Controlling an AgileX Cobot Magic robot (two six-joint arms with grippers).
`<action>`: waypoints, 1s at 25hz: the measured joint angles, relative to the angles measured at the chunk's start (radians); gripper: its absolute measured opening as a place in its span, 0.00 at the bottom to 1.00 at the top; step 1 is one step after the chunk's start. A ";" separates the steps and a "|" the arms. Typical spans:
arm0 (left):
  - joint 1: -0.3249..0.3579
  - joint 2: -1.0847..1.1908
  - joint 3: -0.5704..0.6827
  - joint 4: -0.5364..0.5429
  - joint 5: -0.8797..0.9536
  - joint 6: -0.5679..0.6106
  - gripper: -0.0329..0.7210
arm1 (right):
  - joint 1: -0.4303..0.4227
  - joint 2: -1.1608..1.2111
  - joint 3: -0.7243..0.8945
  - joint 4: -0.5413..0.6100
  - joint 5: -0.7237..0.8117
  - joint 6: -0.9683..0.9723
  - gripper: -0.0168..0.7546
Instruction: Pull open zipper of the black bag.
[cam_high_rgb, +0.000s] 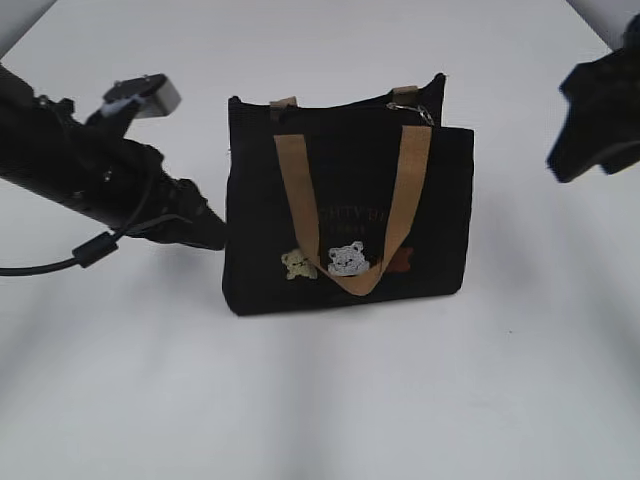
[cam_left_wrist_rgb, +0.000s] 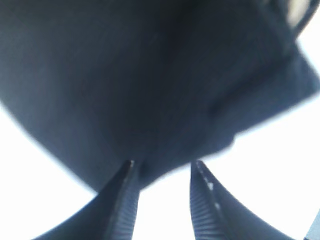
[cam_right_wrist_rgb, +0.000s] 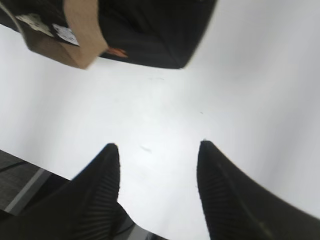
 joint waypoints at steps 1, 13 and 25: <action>0.000 -0.035 0.009 0.104 0.008 -0.146 0.35 | 0.000 -0.039 0.005 -0.046 0.025 0.032 0.53; -0.002 -0.852 0.289 0.638 0.086 -0.881 0.28 | 0.000 -0.837 0.527 -0.170 0.010 0.092 0.53; -0.003 -1.601 0.452 0.958 0.418 -1.121 0.24 | 0.000 -1.391 0.779 -0.174 -0.019 0.095 0.52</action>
